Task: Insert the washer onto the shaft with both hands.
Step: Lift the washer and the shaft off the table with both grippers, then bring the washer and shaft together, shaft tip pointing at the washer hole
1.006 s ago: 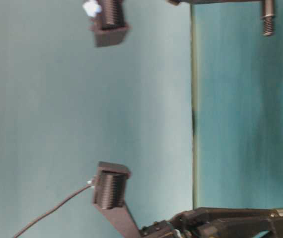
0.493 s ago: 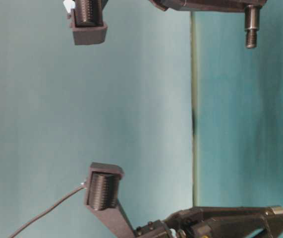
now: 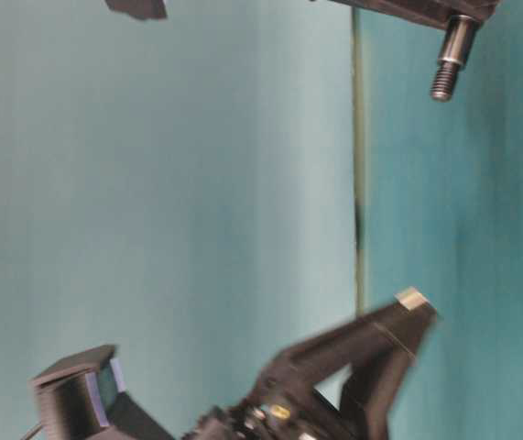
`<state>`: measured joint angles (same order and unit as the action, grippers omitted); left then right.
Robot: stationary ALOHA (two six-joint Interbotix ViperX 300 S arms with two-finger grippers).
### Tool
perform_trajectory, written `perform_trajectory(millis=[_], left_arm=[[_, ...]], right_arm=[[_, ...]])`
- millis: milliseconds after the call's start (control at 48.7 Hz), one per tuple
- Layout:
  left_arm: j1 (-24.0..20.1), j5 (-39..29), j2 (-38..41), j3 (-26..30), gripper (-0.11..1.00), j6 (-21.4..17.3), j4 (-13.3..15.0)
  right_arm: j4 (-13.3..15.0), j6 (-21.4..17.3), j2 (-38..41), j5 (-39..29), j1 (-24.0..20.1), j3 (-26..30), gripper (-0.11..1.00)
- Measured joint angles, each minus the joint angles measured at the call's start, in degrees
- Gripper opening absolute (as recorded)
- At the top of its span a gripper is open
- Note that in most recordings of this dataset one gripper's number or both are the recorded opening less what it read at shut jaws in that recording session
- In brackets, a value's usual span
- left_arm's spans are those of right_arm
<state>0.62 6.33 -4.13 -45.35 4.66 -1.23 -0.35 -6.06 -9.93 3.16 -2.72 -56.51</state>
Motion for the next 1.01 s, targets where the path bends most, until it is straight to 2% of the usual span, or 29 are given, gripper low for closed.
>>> perform_trajectory(millis=[205, 596, 842, 1006], left_arm=[[0.26, 6.68, -0.09, -1.14, 0.34, 2.99, -0.09], [1.67, 8.00, 1.49, -1.05, 0.34, 5.19, 0.00], [1.76, 10.46, 2.02, -0.44, 0.34, 5.27, -0.09], [1.85, 12.22, 2.81, 0.00, 0.34, 5.36, 0.00]], right_arm=[[-0.09, 0.09, 0.44, 2.72, -0.18, 0.00, 0.00], [-0.79, -0.26, 5.10, 8.09, -2.11, 0.00, 0.00], [-0.88, -3.25, 6.15, 11.87, -3.08, 0.00, 0.00], [-0.88, -3.43, 6.33, 14.68, -3.25, -0.09, 0.00]])
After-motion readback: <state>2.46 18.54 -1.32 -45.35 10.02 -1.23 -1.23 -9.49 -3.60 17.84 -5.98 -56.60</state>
